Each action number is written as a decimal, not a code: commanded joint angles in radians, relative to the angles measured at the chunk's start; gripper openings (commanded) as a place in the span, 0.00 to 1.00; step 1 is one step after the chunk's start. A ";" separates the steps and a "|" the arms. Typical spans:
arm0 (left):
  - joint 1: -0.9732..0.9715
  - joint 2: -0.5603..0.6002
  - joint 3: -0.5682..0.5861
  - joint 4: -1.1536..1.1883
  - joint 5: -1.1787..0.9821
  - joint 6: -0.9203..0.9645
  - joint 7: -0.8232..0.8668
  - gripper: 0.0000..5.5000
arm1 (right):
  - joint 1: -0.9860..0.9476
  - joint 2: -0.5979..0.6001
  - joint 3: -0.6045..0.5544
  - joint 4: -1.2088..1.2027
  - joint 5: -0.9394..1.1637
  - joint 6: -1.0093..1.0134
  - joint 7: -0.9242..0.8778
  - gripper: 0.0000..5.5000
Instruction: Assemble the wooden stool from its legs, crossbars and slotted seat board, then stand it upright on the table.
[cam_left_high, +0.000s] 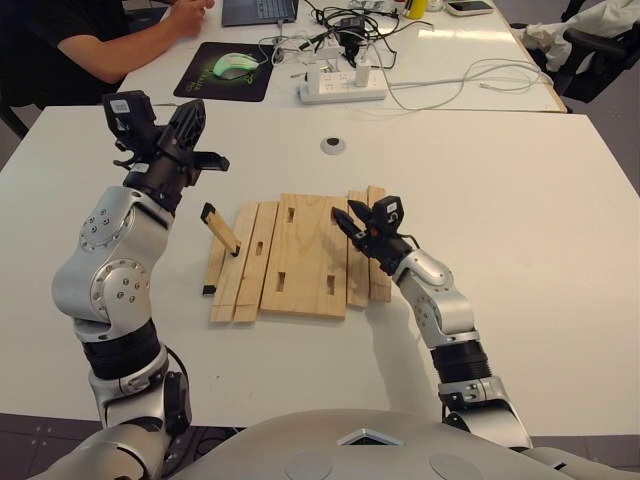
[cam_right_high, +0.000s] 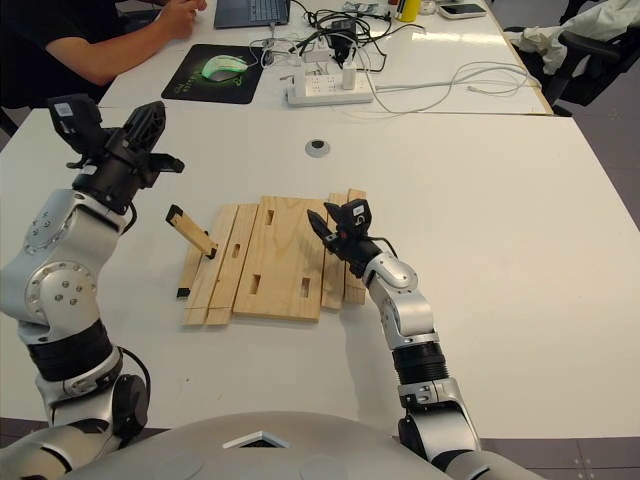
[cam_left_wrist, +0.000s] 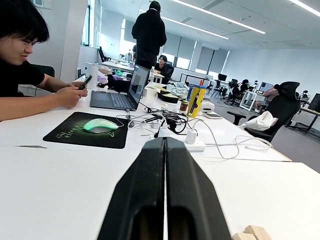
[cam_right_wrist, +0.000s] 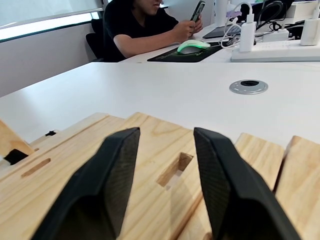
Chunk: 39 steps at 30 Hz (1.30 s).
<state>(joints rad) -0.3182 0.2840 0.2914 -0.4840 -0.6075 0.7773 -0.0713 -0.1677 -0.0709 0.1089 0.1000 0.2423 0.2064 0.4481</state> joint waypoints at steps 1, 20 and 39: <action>0.103 -0.020 -0.069 0.002 0.013 0.036 -0.005 0.01 | 0.000 0.000 0.008 -0.008 -0.009 0.004 0.000 0.36; -0.223 0.029 -0.020 -0.056 -0.001 0.114 0.088 0.01 | -0.007 -0.002 0.012 0.003 -0.003 -0.001 0.001 0.36; 0.004 -0.012 -0.103 -0.077 0.053 0.095 0.061 0.01 | -0.007 -0.007 0.027 -0.001 -0.005 0.005 0.019 0.36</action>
<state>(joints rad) -0.2924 0.2790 0.1955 -0.5560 -0.5554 0.8711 -0.0061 -0.1708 -0.0802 0.1324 0.0995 0.2432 0.2076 0.4633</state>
